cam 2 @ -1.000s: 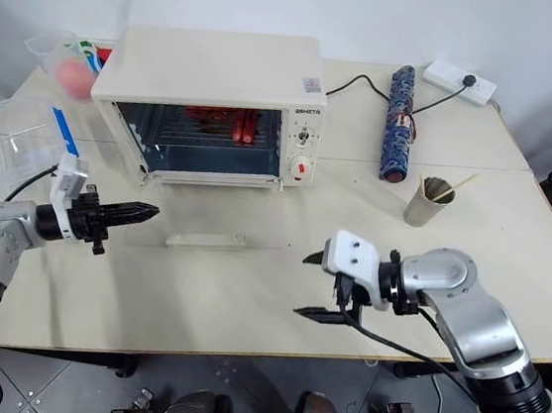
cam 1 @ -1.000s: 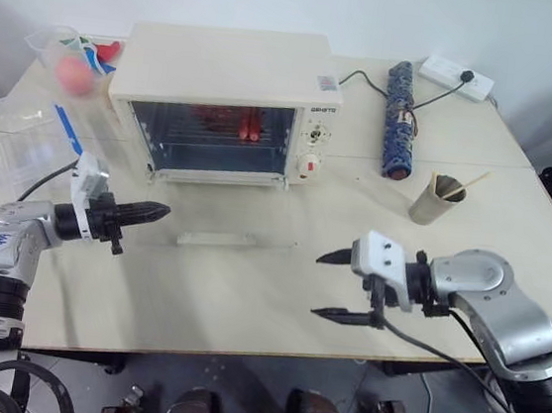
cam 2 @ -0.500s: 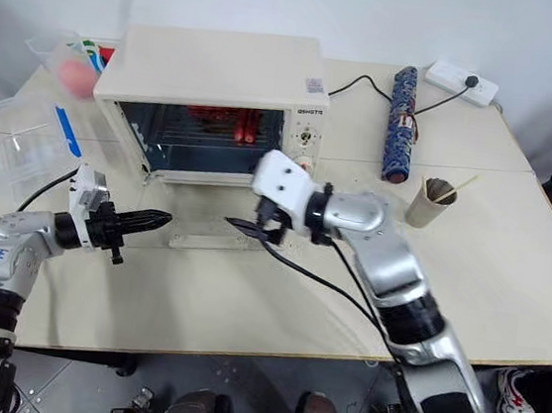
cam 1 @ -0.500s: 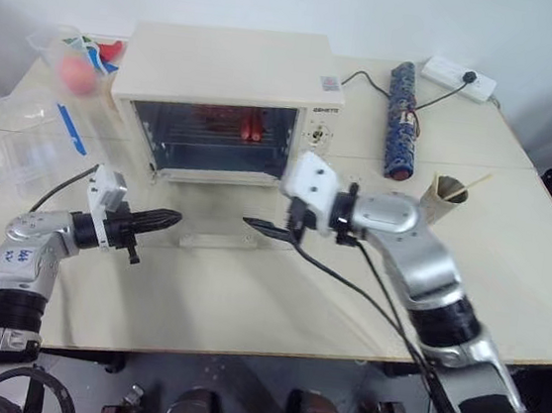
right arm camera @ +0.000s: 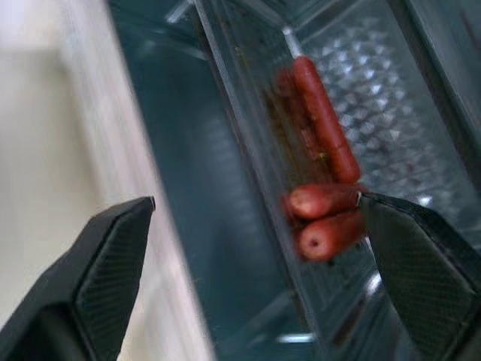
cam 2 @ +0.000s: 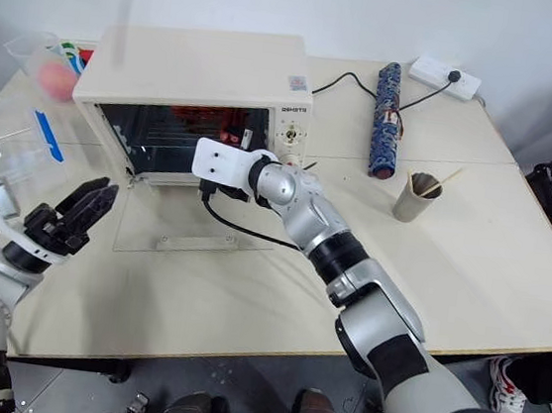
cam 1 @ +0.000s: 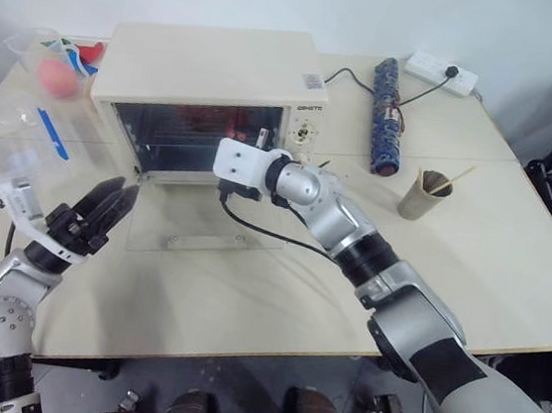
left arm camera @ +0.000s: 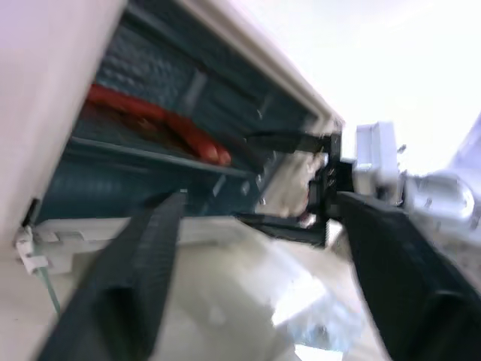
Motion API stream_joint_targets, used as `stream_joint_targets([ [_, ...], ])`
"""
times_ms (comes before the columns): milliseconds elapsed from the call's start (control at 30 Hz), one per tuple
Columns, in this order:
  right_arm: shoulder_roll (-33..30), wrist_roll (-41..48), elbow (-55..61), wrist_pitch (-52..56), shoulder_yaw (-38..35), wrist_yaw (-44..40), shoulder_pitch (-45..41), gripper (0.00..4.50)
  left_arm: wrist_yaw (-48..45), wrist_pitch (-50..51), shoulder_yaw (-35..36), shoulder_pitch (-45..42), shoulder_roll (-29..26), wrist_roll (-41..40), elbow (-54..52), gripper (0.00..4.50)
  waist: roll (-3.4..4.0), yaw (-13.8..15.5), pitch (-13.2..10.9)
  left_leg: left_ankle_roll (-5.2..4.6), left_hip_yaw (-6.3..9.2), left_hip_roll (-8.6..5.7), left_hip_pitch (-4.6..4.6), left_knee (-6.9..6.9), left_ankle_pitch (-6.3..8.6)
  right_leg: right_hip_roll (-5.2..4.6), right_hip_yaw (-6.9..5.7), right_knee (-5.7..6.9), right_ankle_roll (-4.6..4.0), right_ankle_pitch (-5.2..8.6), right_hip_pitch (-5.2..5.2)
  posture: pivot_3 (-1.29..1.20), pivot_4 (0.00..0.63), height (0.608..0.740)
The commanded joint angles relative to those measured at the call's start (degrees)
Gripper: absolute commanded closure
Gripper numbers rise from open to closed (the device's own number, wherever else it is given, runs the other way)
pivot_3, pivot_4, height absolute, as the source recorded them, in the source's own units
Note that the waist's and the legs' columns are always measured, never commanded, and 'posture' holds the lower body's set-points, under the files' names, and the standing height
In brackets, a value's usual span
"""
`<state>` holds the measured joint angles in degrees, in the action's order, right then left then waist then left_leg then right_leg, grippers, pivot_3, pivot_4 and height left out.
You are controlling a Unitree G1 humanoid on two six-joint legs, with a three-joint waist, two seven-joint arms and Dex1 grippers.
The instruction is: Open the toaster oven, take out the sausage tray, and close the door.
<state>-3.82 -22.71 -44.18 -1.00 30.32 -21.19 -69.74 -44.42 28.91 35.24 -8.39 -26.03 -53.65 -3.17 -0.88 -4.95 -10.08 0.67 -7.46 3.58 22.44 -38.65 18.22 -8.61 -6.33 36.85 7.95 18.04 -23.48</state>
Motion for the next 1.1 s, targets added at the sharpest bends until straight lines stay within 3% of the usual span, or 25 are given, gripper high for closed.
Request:
stream_joint_targets([
  [33,2.6,-2.0,-5.6,-4.7,-0.1,4.0,-3.8,0.0,2.8,-1.7,2.1,1.5,0.4,-1.1,-3.1,0.02,0.0,-0.1,0.0,0.01,0.0,0.0,-0.01,0.0,0.0,0.0,0.0,0.0,0.0,0.0,0.0,0.0,0.15,0.74],
  [533,8.9,-7.6,-21.3,-11.2,-0.2,12.8,-10.5,0.0,7.0,-1.3,2.2,7.1,-0.1,-4.1,-8.3,0.02,0.01,0.0,0.0,0.06,-0.02,0.01,0.0,0.04,0.03,0.02,0.04,-0.02,-0.04,0.02,0.0,0.0,0.15,0.74],
  [667,9.7,-7.8,-23.3,-9.7,-0.6,13.6,-11.3,0.88,6.5,-1.9,2.1,7.8,-0.9,-3.3,-8.3,0.0,0.01,-0.1,0.0,0.06,-0.03,0.02,-0.01,0.06,0.03,0.03,0.04,-0.02,-0.06,0.03,-0.01,0.0,0.15,0.74],
  [833,10.2,-7.8,-24.4,-9.5,-0.8,14.3,-11.6,2.58,4.6,-6.0,1.4,8.7,-2.9,1.6,-8.1,0.0,0.02,-0.1,0.0,0.08,-0.04,0.03,-0.01,0.1,0.04,0.04,0.03,-0.02,-0.1,0.06,-0.03,0.0,0.15,0.74],
  [1000,10.5,-8.0,-25.3,-9.3,-0.8,15.5,-11.8,4.32,4.3,-5.2,2.3,8.6,-5.7,1.1,-7.1,0.0,0.02,-0.1,0.0,0.09,-0.09,0.04,-0.01,0.13,0.05,0.04,0.03,-0.03,-0.17,0.09,-0.06,0.0,0.15,0.74],
  [1100,10.6,-8.3,-25.3,-9.5,-0.8,16.1,-11.9,4.48,4.6,-5.3,1.9,8.0,-6.4,1.4,-6.9,0.0,0.02,-0.1,0.0,0.1,-0.09,0.06,-0.02,0.14,0.05,0.05,0.04,-0.03,-0.17,0.09,-0.07,0.0,0.15,0.74],
])
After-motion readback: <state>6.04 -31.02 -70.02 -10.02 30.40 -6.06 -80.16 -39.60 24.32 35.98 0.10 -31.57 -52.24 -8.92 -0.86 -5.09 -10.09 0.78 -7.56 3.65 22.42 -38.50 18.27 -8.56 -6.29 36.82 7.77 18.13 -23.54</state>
